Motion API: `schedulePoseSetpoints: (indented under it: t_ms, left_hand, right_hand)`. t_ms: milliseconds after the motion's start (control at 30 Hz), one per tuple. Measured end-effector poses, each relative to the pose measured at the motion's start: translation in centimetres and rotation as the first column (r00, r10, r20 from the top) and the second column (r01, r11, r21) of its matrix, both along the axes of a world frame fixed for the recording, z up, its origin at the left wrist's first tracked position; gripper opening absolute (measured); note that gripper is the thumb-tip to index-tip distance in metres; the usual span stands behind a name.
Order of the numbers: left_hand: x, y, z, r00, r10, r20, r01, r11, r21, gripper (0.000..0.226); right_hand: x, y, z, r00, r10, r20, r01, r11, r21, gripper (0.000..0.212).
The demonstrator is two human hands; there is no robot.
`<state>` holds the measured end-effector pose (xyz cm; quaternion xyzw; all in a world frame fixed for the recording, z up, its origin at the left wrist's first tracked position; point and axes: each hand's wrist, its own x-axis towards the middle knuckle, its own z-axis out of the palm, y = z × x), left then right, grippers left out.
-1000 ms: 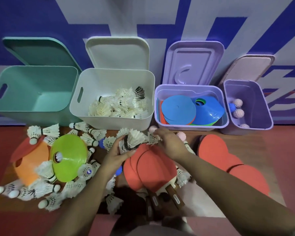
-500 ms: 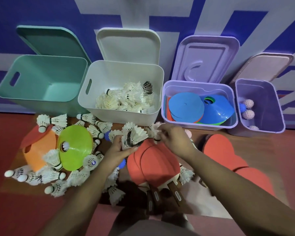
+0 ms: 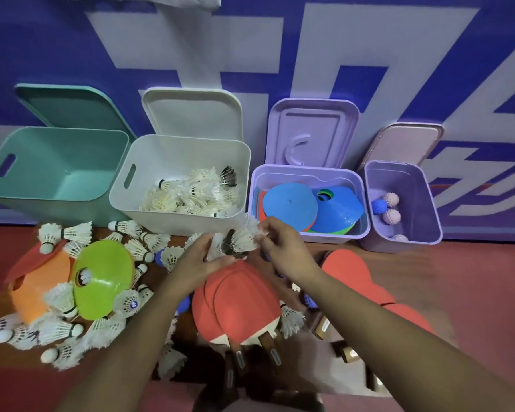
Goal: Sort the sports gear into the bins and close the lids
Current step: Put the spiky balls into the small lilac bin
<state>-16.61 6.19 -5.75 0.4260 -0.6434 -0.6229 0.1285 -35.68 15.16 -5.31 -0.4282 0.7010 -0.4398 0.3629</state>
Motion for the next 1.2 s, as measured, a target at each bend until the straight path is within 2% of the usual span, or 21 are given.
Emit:
schedulePoseSetpoints:
  t_ms: [100, 267, 367, 500, 600, 733, 833, 900, 1033, 1100, 1200]
  left_hand:
    - [0.7, -2.8, 1.5, 1.0, 0.0, 0.029, 0.003, 0.993, -0.117, 0.067]
    - [1.9, -9.2, 3.9, 0.982, -0.004, 0.189, 0.082, 0.91, -0.406, 0.049]
    - [2.5, -13.5, 4.4, 0.966, 0.039, 0.255, 0.112, 0.827, -0.551, 0.05]
    - [3.2, -18.7, 3.6, 0.942, 0.058, 0.331, 0.172, 0.763, -0.623, 0.055]
    - [3.0, -21.7, 2.5, 0.93, 0.066, 0.361, 0.206, 0.721, -0.662, 0.055]
    - [2.0, -24.9, 0.7, 0.916, 0.105, 0.387, 0.232, 0.648, -0.726, 0.051]
    - [1.2, -27.1, -1.1, 0.889, 0.092, 0.449, 0.32, 0.577, -0.752, 0.049]
    - [1.0, -28.3, -3.0, 0.875, 0.053, 0.481, 0.361, 0.591, -0.721, 0.049]
    - [1.3, -29.0, -5.6, 0.842, -0.086, 0.533, 0.427, 0.71, -0.56, 0.042]
    - [1.5, -28.7, -5.1, 0.871, -0.06, 0.488, 0.367, 0.739, -0.565, 0.042]
    - [2.9, -27.4, -3.1, 0.93, 0.023, 0.366, 0.221, 0.76, -0.611, 0.039]
  right_hand:
    - [-0.3, -2.2, 1.2, 0.999, -0.036, -0.024, 0.034, 0.998, -0.057, 0.02]
    - [1.1, -8.5, 2.7, 0.998, -0.061, -0.035, 0.056, 0.99, -0.129, 0.007]
    - [2.8, -12.4, 3.2, 0.995, -0.049, -0.087, 0.039, 0.993, -0.108, 0.02]
    - [3.9, -17.1, 2.6, 0.978, -0.048, -0.205, 0.03, 0.995, -0.091, 0.015]
    - [4.2, -20.3, 1.2, 0.957, -0.053, -0.286, 0.06, 0.998, 0.013, 0.01]
    - [4.4, -23.2, -0.7, 0.938, -0.1, -0.331, 0.135, 0.987, 0.085, 0.023]
    - [4.6, -24.5, -2.0, 0.912, -0.037, -0.408, 0.103, 0.984, 0.143, 0.015]
    - [5.0, -24.8, -2.8, 0.887, 0.032, -0.461, 0.055, 0.983, 0.175, 0.017]
    - [5.0, -25.1, -4.2, 0.794, 0.163, -0.586, 0.003, 0.962, 0.271, 0.032]
    - [4.9, -24.6, -3.8, 0.804, 0.091, -0.588, 0.048, 0.975, 0.217, 0.043]
    - [5.8, -22.3, -2.0, 0.835, -0.076, -0.546, 0.113, 0.993, 0.036, 0.042]
